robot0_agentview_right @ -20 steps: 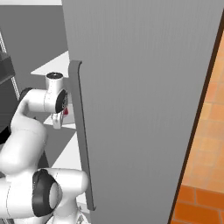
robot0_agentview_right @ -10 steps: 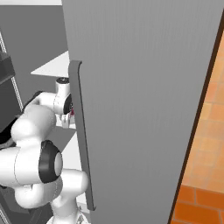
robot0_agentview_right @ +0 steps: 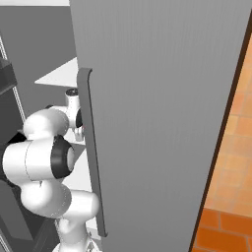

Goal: Take the meat container that has the steak and place it on the second highest rack of the freezer. Then take the vegetable container that has the mushroom and lemon wedge and place it on the highest rack of the freezer.

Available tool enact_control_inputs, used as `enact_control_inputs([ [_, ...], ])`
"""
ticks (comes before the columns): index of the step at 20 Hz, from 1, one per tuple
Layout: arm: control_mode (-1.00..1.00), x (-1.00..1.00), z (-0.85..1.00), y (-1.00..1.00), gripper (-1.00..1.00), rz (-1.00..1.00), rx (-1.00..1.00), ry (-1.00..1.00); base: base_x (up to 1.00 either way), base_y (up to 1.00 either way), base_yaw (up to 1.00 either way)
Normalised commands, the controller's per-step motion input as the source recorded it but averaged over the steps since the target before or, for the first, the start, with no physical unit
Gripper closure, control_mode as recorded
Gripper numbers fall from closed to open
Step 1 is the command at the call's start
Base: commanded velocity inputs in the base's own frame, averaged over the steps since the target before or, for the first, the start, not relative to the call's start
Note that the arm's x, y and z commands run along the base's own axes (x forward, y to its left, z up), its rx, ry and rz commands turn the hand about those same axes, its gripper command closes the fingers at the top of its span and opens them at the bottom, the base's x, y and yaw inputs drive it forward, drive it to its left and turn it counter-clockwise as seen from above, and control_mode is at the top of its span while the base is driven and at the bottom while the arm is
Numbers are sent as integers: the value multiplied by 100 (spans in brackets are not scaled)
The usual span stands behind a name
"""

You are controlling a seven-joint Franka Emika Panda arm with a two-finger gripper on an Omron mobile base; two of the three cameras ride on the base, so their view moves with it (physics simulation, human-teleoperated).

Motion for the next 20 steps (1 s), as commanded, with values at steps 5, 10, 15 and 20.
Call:
enact_control_inputs([
  [5, -100, 7, -18, 8, -100, 0, -10, -17, 0, 0, 0],
  [10, -100, -43, -13, 1, -100, 0, -4, -42, 0, 0, 0],
  [15, -100, -46, 26, 5, -100, 3, -1, -40, 0, 0, 0],
  [20, -100, -15, 85, 0, -100, 15, 8, 10, 0, 0, 0],
])
